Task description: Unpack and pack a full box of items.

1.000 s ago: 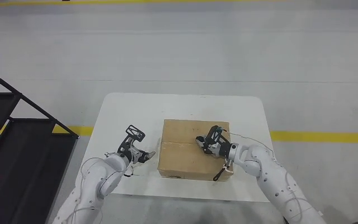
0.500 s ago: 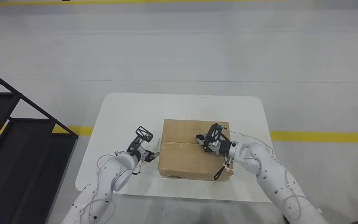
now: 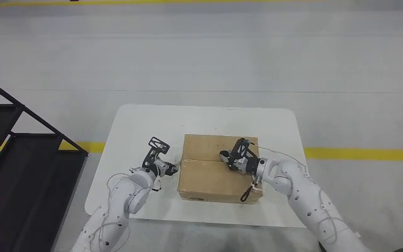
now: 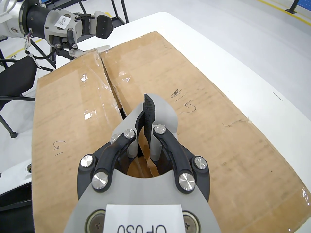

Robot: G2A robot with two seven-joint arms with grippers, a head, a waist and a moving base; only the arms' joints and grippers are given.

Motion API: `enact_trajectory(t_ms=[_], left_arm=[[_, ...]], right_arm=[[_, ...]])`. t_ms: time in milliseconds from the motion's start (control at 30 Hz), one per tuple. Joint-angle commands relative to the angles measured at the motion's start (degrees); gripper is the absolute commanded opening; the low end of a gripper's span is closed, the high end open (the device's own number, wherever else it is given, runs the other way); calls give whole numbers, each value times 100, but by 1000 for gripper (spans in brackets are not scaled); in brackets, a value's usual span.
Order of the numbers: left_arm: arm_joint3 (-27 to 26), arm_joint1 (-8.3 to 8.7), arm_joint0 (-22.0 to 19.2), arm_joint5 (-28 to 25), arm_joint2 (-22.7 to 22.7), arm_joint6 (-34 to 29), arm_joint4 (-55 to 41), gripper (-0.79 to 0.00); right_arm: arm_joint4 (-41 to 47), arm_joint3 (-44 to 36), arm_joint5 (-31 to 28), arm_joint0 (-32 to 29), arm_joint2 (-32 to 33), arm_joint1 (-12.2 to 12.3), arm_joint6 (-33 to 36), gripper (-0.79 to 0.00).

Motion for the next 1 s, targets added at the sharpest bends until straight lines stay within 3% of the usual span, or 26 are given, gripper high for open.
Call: enact_trajectory(t_ms=[0,533,967], left_arm=[[-35,-2,37,11,-36,49,10,0],[-479,-36,170,22,-223,127,101,0],[-593,-132,-9,-60,108,85,536,0]], right_arm=[[0,25,-9,16,-17,-9,-1,-785],[-48,51,-110,85,-43,-38,-59,-785],[-97,-190,-77,-43,291,40,-213,-785]])
